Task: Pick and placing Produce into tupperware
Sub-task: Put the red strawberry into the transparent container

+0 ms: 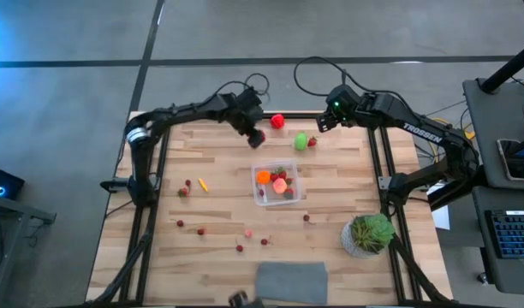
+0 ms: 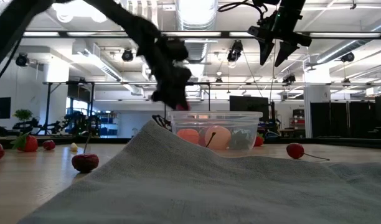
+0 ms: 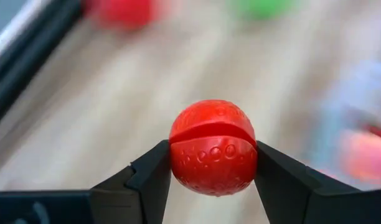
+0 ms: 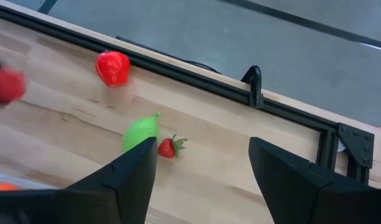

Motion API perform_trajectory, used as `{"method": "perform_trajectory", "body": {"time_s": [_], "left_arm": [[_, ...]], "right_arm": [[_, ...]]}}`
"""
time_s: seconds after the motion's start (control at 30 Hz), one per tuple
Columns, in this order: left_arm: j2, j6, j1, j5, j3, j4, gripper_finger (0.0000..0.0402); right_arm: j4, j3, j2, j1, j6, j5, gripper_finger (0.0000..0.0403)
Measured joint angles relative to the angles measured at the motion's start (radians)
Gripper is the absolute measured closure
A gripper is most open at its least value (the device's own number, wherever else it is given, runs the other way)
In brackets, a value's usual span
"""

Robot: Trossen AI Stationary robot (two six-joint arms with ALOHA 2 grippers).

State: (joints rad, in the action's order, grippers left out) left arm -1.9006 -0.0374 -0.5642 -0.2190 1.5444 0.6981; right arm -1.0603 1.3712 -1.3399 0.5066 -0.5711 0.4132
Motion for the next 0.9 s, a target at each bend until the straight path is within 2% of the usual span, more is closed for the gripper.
{"method": "perform_trajectory", "body": {"time_s": [0.13, 0.4, 0.8, 0.9], "left_arm": [[0.086, 0.147, 0.108, -0.032, -0.019, -0.002, 0.0217], [0.103, 0.175, 0.244, -0.028, -0.041, -0.014, 0.0217], [0.064, -0.003, 0.341, -0.027, -0.113, -0.01, 0.0216], [0.064, -0.029, 0.354, -0.014, -0.113, -0.009, 0.0203]], "right_arm": [[0.0, -0.001, 0.0, 0.022, 0.007, -0.006, 0.0158], [0.001, -0.003, 0.0, 0.063, 0.032, -0.054, 0.0161], [0.005, -0.005, 0.0, 0.064, 0.052, -0.054, 0.016], [0.006, -0.005, 0.0, 0.063, 0.052, -0.054, 0.016]]}}
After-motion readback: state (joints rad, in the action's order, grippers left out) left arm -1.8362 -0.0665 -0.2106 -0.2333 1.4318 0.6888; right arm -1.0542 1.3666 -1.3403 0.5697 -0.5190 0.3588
